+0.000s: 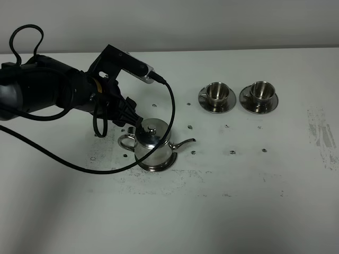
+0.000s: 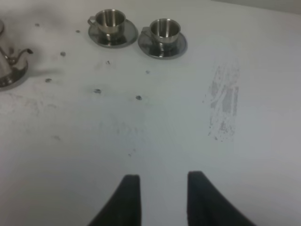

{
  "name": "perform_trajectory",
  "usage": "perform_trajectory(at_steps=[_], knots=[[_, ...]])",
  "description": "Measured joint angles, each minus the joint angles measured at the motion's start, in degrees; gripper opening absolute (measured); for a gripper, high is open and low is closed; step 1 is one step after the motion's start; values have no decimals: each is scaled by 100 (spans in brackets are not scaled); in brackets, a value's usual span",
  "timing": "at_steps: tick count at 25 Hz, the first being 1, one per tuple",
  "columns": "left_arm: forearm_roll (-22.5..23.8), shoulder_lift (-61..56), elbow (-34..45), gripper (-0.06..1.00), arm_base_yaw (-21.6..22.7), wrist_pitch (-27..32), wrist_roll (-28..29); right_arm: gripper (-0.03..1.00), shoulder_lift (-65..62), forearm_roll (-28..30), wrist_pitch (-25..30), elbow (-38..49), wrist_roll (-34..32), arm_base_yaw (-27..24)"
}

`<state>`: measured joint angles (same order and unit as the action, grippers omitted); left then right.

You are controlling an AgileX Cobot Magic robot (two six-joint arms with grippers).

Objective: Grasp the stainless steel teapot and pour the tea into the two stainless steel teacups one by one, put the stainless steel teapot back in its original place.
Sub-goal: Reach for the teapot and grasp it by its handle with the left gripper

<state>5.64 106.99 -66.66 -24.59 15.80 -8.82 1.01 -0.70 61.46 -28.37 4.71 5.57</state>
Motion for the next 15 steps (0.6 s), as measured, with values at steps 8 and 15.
perform_trajectory(at_steps=[8,15], knots=[[-81,100,11,56,-53,66,-7,23,0,0,0,0,0,0],[-81,100,11,56,-58,357,-7,23,0,0,0,0,0,0]])
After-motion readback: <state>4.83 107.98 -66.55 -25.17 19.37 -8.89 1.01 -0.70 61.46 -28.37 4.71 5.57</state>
